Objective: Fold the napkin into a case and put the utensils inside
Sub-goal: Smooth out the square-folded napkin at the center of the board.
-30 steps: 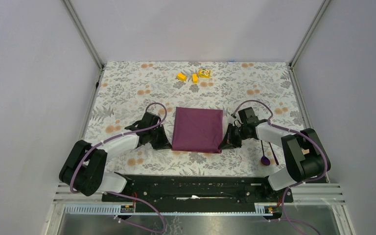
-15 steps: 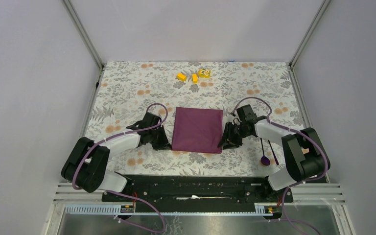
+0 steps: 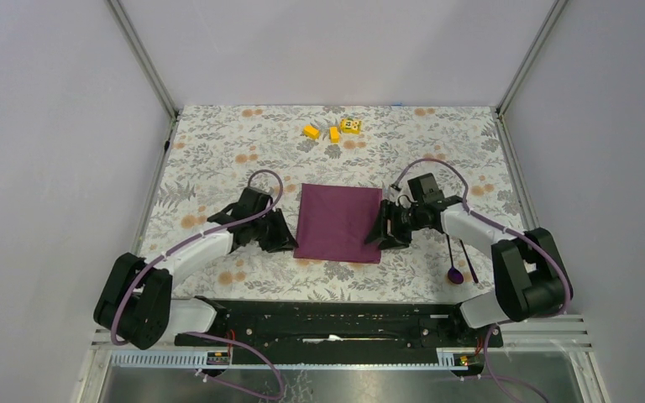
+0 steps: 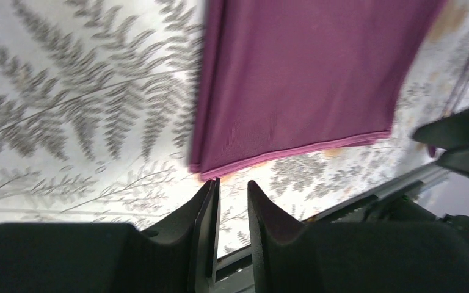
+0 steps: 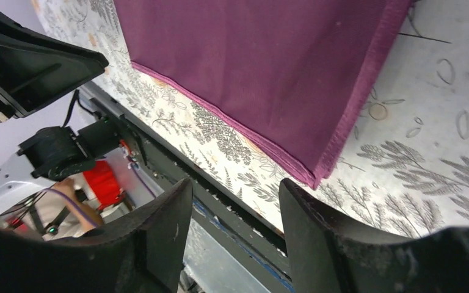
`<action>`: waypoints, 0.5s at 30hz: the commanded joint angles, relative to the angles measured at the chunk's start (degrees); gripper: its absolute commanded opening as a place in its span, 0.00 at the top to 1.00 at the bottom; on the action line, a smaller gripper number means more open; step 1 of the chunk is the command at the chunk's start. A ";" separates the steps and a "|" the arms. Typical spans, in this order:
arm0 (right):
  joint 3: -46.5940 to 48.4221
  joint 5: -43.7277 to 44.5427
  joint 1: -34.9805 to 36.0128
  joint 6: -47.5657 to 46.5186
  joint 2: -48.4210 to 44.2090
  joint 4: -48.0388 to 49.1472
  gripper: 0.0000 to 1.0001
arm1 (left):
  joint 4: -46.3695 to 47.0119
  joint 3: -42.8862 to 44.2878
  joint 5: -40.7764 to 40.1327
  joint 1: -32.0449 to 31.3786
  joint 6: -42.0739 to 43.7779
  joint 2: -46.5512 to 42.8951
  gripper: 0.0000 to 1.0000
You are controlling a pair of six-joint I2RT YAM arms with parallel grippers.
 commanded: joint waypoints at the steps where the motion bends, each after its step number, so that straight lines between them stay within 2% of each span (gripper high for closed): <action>1: -2.00 -6.86 0.38 3.17 3.96 9.54 0.37 | 7.34 2.88 7.03 -0.31 -2.16 1.69 0.75; 5: -4.28 -8.22 0.38 4.41 7.04 15.69 0.37 | 13.37 0.97 8.58 -1.00 -3.48 6.00 0.80; 9: -7.64 -7.43 0.31 4.09 9.00 18.60 0.36 | 12.39 -0.95 2.70 -0.84 -0.70 8.02 0.81; 13: -6.46 -3.60 0.53 0.27 7.43 13.82 0.35 | 12.60 -3.56 -0.08 -0.59 0.29 9.70 0.83; 15: -3.61 -3.19 0.87 -0.63 4.37 12.00 0.30 | 12.79 -4.33 -0.40 -0.57 0.29 9.64 0.83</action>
